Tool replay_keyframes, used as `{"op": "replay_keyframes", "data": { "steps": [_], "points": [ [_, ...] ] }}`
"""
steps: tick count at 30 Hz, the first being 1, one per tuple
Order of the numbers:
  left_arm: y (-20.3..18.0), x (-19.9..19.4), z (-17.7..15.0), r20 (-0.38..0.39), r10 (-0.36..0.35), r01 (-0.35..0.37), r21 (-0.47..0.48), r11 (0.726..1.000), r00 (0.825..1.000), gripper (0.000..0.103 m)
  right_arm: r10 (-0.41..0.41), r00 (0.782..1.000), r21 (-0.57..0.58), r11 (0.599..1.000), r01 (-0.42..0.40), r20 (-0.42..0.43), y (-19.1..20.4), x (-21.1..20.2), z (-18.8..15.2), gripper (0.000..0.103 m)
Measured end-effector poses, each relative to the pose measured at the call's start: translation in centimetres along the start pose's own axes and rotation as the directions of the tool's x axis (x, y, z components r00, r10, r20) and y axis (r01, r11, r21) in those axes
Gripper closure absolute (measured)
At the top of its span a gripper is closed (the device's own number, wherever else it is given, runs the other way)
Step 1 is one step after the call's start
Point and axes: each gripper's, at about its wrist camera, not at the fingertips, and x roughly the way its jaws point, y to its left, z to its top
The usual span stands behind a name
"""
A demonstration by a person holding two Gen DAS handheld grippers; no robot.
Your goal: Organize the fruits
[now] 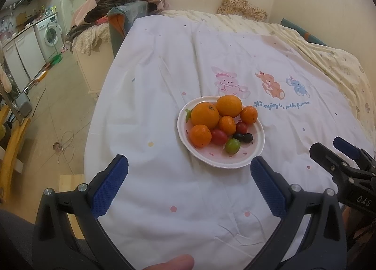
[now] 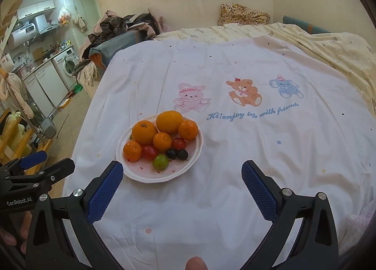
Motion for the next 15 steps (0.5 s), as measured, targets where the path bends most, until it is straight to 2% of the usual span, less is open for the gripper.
{"op": "replay_keyframes", "data": {
  "steps": [15],
  "points": [
    [0.13, -0.21, 0.04, 0.007, 0.005, -0.005, -0.006, 1.0, 1.0, 0.0, 0.0, 1.0, 0.001, 1.0, 0.0, -0.001, -0.08, -0.1, -0.02, 0.0]
  ]
}}
